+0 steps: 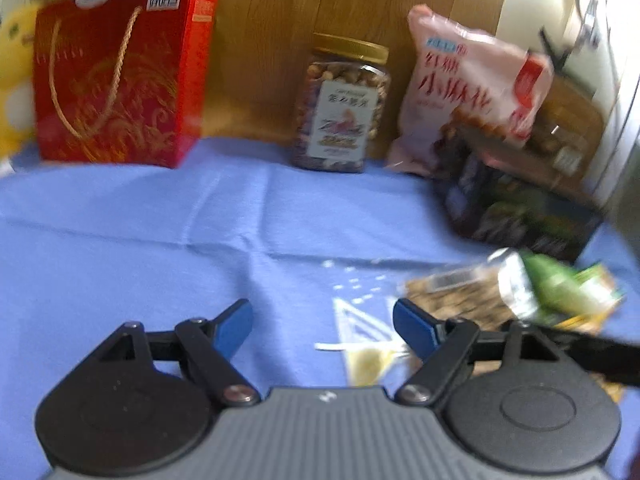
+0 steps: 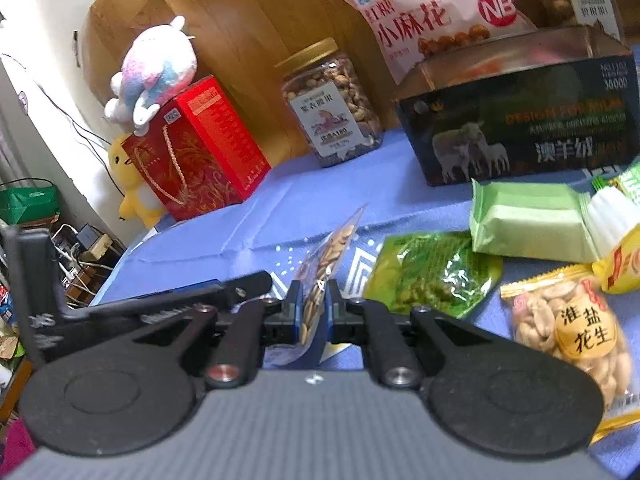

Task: Organize snacks
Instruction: 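Lift the seed bag and turn the right gripper toward the tin box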

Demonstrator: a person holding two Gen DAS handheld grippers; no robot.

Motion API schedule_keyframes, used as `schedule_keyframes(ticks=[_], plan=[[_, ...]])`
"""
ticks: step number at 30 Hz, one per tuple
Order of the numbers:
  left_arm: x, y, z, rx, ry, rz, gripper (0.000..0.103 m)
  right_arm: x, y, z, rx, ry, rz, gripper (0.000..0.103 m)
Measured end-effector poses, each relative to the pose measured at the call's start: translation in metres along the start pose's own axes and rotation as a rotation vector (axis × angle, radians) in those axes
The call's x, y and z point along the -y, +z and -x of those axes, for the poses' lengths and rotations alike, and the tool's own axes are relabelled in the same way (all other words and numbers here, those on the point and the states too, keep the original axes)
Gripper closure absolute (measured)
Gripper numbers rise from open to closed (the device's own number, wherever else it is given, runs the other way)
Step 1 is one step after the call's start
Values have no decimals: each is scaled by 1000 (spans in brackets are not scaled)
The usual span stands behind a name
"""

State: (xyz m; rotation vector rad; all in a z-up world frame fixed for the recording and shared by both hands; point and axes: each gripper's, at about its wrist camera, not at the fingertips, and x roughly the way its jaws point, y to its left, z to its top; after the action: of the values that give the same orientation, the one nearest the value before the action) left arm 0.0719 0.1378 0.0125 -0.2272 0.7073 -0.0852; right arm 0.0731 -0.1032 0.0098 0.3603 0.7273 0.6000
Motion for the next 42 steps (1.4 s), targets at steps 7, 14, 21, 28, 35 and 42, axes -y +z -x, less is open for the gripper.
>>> schedule_keyframes(ticks=[7,14,21,28,35,42], plan=[[-3,-1,-2,-6,-86,48,22,-1,-1,3,-22,-18,32,89],[-3,-2,-1,-6,-104,34,21,-17,-2,9,-3,-37,140,89],[-3,-4,0,-6,-121,35,19,-18,-2,12,6,-33,172,89],[-2,-5,1,-22,-204,45,18,-20,-2,15,16,-29,170,89],[0,-6,3,-36,-280,58,18,-19,-1,20,32,-40,167,90],[-1,-7,4,-60,-370,94,17,-24,0,24,40,-46,178,90]])
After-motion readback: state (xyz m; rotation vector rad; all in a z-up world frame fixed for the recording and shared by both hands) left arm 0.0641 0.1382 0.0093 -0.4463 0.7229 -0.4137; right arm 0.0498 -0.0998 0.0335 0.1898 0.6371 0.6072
